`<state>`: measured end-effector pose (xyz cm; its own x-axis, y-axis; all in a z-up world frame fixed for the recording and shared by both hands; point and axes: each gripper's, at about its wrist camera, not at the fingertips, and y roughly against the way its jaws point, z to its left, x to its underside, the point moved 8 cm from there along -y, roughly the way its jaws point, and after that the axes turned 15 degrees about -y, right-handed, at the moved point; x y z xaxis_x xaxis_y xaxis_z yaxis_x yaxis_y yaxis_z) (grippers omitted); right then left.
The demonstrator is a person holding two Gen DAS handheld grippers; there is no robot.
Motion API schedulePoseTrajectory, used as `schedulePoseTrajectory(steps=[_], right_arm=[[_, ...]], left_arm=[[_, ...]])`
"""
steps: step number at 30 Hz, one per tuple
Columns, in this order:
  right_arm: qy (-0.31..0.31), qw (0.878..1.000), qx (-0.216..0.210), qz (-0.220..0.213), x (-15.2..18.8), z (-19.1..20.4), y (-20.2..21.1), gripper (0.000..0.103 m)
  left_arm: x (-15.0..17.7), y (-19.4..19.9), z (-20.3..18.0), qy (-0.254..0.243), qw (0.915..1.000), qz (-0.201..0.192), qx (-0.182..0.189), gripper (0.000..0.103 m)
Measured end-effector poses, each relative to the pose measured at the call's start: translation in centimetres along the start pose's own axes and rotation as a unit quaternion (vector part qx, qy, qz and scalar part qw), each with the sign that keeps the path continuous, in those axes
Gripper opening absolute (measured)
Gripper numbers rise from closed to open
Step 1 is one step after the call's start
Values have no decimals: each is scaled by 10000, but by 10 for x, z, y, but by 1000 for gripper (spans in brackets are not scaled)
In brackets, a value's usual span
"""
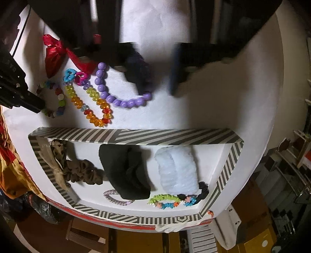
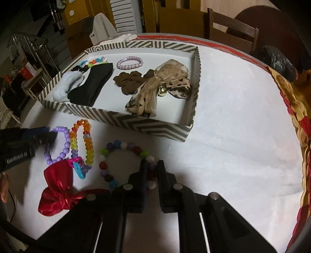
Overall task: Organize jewelry
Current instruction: 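Grasp the purple bead bracelet with the left tool while the right tool grasps the round-bead bracelet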
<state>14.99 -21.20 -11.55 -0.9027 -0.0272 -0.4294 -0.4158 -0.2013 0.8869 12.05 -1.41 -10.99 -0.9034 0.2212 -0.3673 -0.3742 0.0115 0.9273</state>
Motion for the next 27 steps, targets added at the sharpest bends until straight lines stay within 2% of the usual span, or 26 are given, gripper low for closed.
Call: schedulePoseTrajectory(steps=[1,6,8,16,27], right_arm=[[-13,10000,-11,7,0,-1,1,9],[-119,9996,-159,-205,-2,-3,22,9],[-124,9991,-270,-300,-5,-2,36,9],[-153,9975,-514,-454,-17,-5,74,9],[-52,9961,-480,-736,-25,-5,108,9]], left_arm=[[0,0,0,8,10000,-9,48,3],[3,3,2,288,9974,-50,663,3],[6,5,6,442,9960,-41,779,3],[3,38,16,604,9938,-308,882,3],[-22,85,24,453,9943,-699,663,3]])
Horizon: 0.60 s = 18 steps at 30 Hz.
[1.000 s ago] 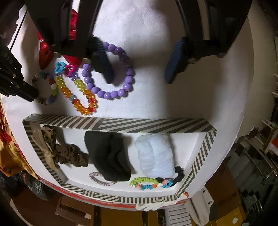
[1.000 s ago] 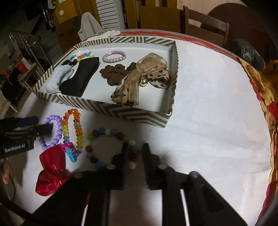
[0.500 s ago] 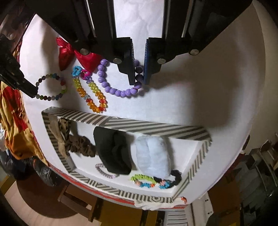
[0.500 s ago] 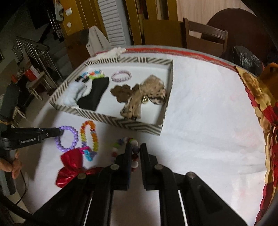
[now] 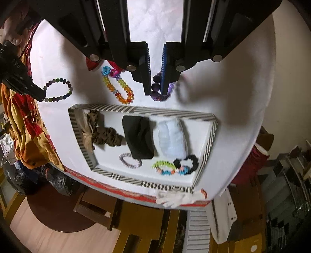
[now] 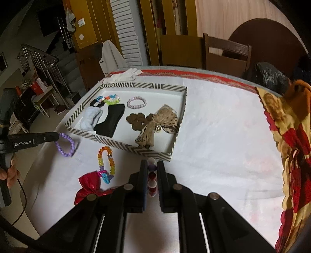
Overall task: Organize jewelry
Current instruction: 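Grasp the purple bead bracelet with the left tool while the right tool grasps the round-bead bracelet, then carry the purple and round-bead bracelets over the striped tray with both tools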
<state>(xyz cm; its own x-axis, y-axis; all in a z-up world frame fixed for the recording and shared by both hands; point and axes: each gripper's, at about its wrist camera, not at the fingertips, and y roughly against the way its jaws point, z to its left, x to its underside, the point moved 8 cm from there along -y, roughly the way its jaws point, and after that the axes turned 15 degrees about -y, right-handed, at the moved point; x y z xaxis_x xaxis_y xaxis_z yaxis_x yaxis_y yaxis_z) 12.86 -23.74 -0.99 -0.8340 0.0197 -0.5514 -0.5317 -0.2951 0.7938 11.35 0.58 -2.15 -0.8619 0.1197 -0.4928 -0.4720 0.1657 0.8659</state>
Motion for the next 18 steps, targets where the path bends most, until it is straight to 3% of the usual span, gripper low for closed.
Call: schedulePoseTrajectory(steps=[18], right_arm=[[252,9992,-62,-319,-23,16,36,9]], left_arm=[[-39,40,-33,-500,9976,-457,-156,3]])
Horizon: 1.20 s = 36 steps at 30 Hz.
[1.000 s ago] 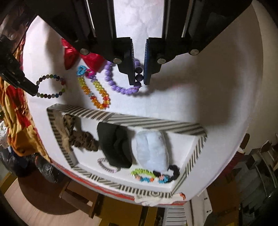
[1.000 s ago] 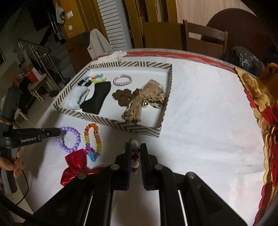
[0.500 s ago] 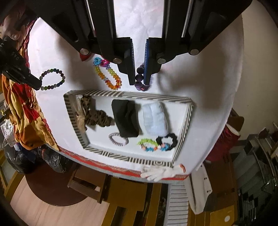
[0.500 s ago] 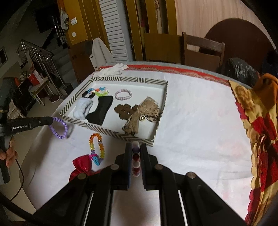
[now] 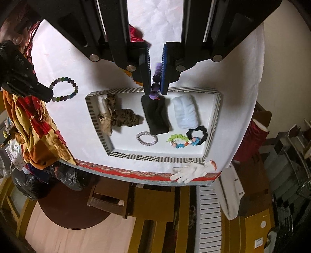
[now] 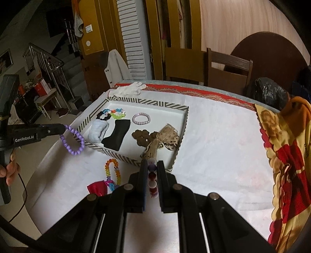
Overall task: Organize jewelry
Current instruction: 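Carry the purple and round-bead bracelets over the striped tray with both tools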
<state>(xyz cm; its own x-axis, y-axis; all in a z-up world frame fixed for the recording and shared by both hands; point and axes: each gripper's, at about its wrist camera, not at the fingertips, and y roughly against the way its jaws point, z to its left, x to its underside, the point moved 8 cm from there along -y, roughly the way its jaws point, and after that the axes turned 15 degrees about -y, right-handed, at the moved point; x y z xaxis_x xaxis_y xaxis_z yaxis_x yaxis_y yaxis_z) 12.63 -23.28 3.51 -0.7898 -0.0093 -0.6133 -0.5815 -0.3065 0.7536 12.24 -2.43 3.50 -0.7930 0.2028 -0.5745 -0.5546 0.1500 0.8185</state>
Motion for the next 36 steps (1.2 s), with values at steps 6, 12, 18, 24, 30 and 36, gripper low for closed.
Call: schedulePoseTrajectory(steps=[6,12,18,24,30,36], right_arm=[[15,10000,-23,-22,-6,2,1,9],[6,10000,-40,-30,-10,2,-1,9],[9,10000,-42,-29,-10,2,-1,9],[14,10000,-26,-7,-13,4,-4,9],[-9,10000,-15,45,-18,5,-12,9],[8,9999,9,130,-18,6,-22,9]], left_arm=[[-11,0,-13,-148,9999,-52,30,3],[-21,-1,-23,-259,9996,-91,54,3],[-27,-2,-31,-356,9993,-112,98,3],[-32,-5,-33,-410,9990,-100,117,3],[-38,-7,-26,-367,9992,-104,93,3],[-41,-10,-9,-268,9996,-75,28,3]])
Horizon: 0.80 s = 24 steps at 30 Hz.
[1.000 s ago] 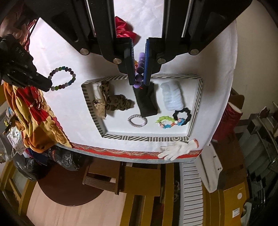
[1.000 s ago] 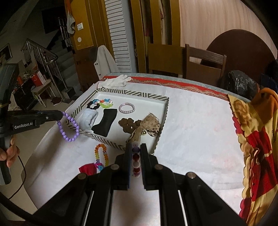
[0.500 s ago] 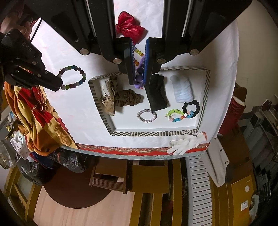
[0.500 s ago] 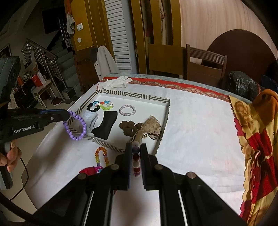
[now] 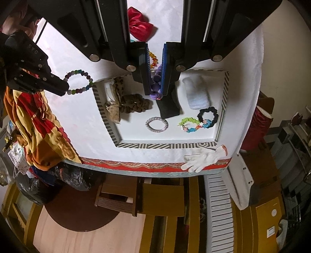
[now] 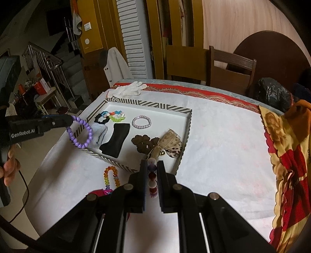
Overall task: Organize jewelry
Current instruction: 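Carry the purple and round-bead bracelets over the striped tray with both tools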
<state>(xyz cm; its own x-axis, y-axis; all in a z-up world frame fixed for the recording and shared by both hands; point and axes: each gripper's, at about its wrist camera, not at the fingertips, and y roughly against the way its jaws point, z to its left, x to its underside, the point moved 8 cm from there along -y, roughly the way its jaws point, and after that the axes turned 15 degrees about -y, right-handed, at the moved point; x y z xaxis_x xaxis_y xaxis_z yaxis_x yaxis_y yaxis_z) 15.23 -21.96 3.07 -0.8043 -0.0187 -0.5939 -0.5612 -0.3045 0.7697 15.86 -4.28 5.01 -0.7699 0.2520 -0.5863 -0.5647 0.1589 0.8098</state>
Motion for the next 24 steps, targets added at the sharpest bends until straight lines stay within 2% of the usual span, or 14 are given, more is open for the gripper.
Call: schedulePoseTrajectory(steps=[24], right_arm=[[152,9998,-38,142,-15,25,-31,9]], left_arm=[[2,-11,43,105,9997,106,-188,3]])
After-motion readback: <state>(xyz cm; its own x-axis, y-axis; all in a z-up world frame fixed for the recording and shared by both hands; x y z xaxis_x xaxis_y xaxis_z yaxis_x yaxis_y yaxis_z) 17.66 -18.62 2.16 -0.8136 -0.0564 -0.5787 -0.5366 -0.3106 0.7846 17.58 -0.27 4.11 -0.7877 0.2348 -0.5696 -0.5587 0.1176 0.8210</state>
